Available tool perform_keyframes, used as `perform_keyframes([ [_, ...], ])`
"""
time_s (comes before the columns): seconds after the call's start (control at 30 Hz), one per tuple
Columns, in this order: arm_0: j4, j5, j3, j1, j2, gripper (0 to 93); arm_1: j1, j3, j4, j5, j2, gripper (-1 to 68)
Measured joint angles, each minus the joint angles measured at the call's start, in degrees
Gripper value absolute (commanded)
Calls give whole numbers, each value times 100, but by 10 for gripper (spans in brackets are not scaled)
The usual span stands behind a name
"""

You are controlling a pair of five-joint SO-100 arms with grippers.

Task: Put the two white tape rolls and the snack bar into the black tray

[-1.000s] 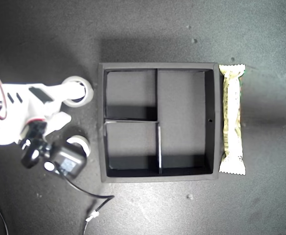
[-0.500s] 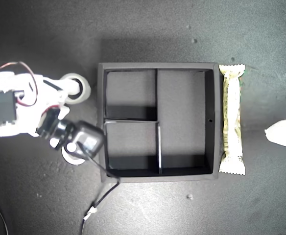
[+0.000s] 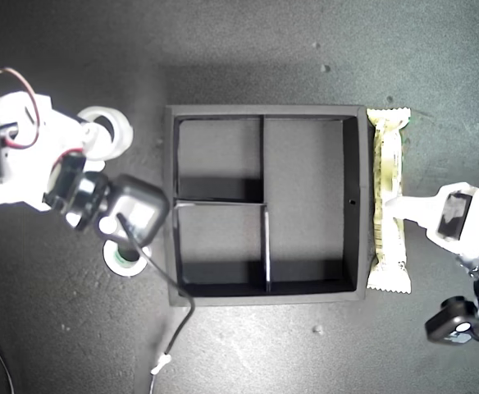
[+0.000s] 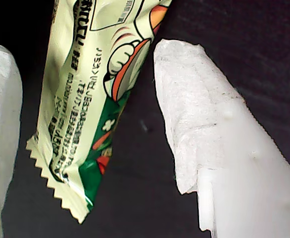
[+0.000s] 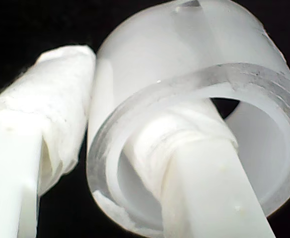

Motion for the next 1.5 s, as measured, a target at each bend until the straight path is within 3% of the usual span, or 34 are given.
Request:
perform_keyframes([
  [0.27,703,229,-1670,334,-97,1,123,-88,-677,-246,-1239,194],
  [0.43,756,299,-2646,431,-976,1,141,-281,-677,-308,-1644,58],
  [0.53,791,316,-3445,624,-1872,1,79,-308,-536,-308,-1661,25],
  [0.63,1143,316,-4377,791,-2900,1,-105,-589,-9,-308,-1670,13],
  [0.9,2145,176,-5827,624,-4482,1,-756,-2619,2417,-308,-1696,5],
  [1.0,2373,141,-6372,659,-4887,1,-853,-3674,2654,-308,-1758,14],
  [1.3,3718,97,-10283,756,-7497,2,-677,-4896,1485,-352,-2619,13],
  [1.5,3823,-70,-10494,844,-7576,2,-519,-5221,1178,-352,-3305,19],
])
